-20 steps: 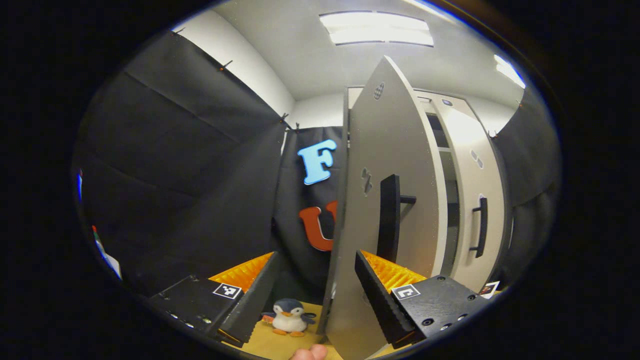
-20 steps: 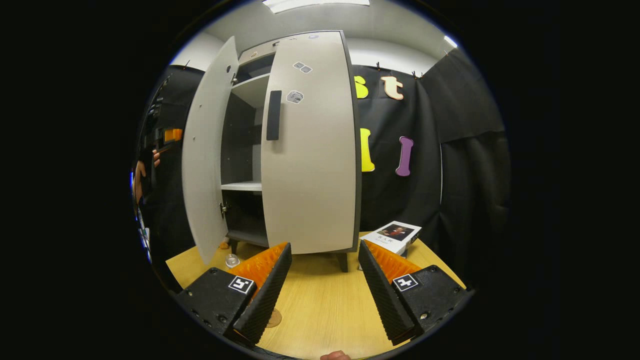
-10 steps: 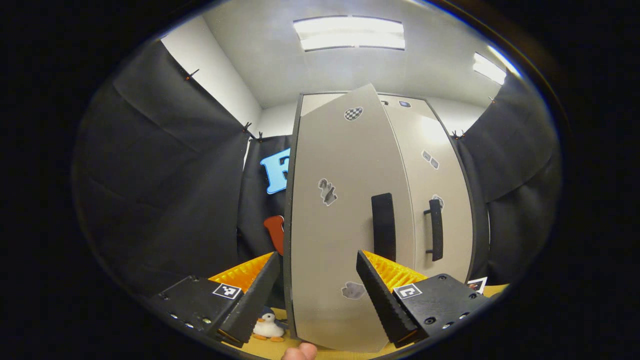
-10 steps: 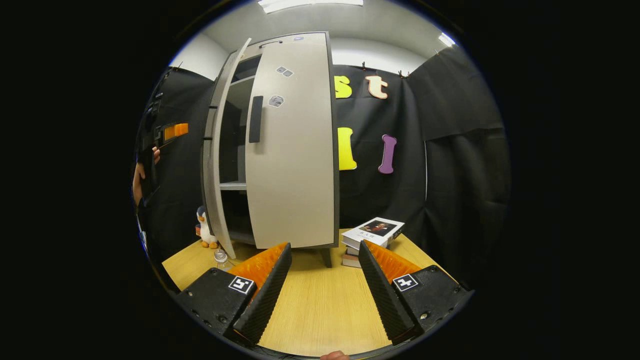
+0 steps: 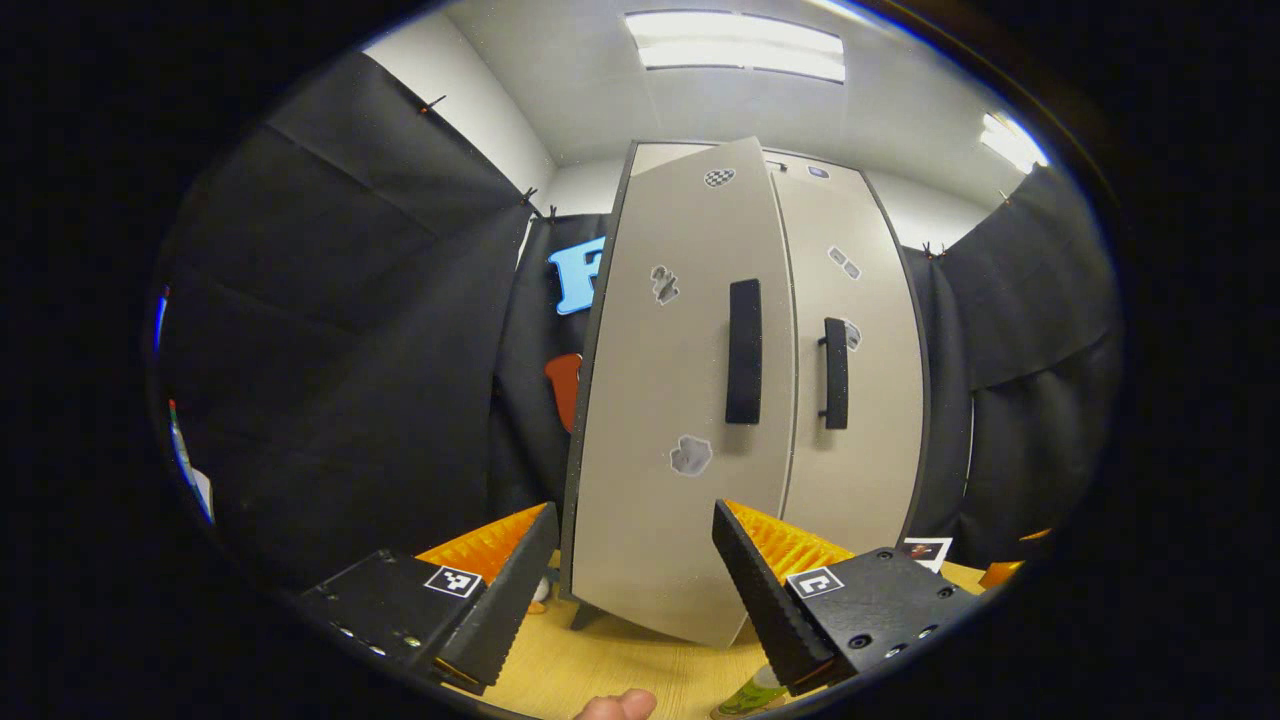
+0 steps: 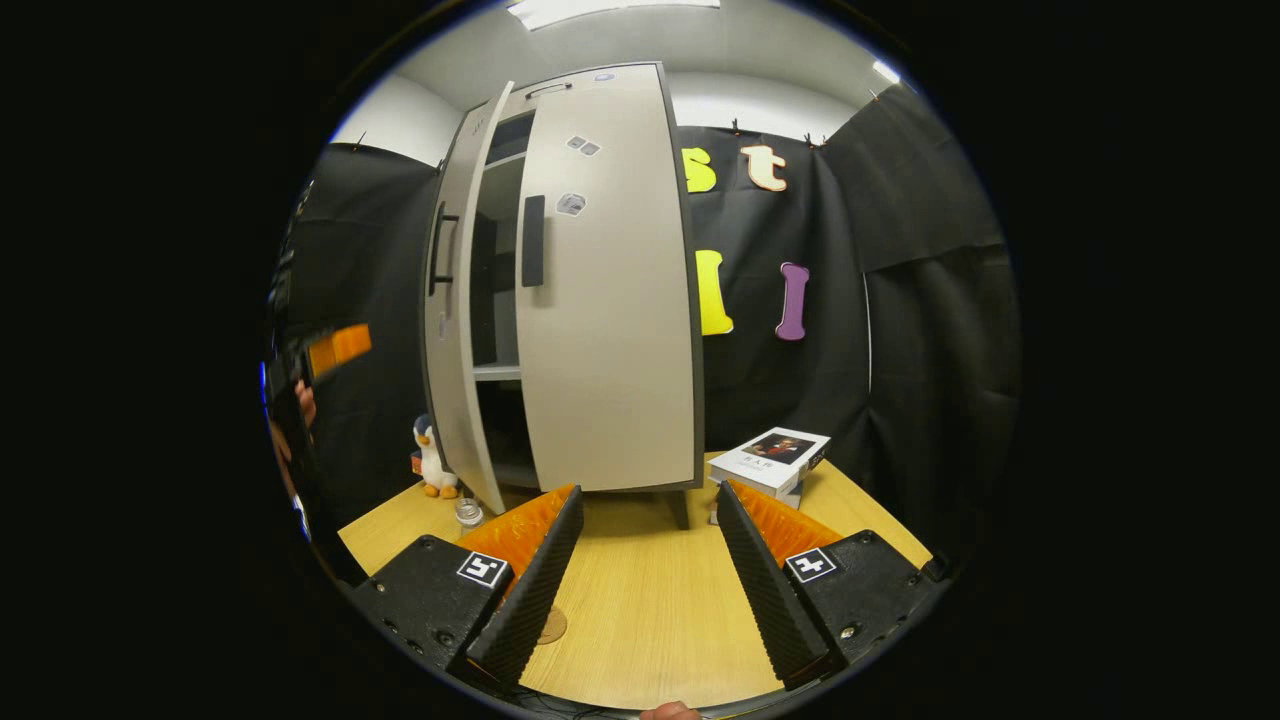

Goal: Grasp the bottle in the cabinet with the left hand and place it on the coaster, then close the right door with the right hand and the left door with the left hand.

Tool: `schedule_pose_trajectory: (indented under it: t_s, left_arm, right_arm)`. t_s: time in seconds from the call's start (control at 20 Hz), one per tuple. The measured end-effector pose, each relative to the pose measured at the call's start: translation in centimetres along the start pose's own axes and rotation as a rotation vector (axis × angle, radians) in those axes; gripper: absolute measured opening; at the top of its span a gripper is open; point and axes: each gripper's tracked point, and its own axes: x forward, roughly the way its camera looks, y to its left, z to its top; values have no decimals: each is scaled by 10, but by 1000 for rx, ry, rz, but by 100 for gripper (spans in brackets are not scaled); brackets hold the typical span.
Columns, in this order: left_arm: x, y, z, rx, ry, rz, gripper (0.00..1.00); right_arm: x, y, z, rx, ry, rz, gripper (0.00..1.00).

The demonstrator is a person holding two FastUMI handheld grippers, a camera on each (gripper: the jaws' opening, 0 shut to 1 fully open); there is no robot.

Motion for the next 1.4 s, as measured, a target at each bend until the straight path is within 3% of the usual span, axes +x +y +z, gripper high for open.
schedule_pose_trajectory:
  t_s: [0.05, 0.3, 0.45, 0.8, 1.1, 1.15, 1.2, 1.4]
  left_arm:
    - [-8, -3, -7, 4, 9, 4, 95]
    - [-43, -24, -44, -45, 95, -15, 95]
    - [-50, -19, -56, -17, 125, -7, 95]
    - [-51, -2, -56, 41, 133, 27, 95]
    - [-44, -12, -56, 36, 138, -5, 95]
    - [-41, -14, -54, 38, 136, -8, 90]
    - [-40, -15, -54, 38, 136, -12, 95]
    - [-36, -20, -51, 38, 121, -24, 95]
  right_arm:
    - [-1, 1, -1, 1, 6, 6, 83]
    - [-7, 8, -12, 16, 34, 30, 83]
    - [-13, 7, -17, 14, 44, 23, 83]
    - [-12, 6, -26, 34, 76, 10, 83]
    - [-4, 15, -25, 36, 108, 33, 83]
    - [-2, 17, -23, 39, 107, 38, 83]
    - [-1, 19, -22, 41, 107, 41, 83]
    - [4, 24, -15, 33, 101, 50, 83]
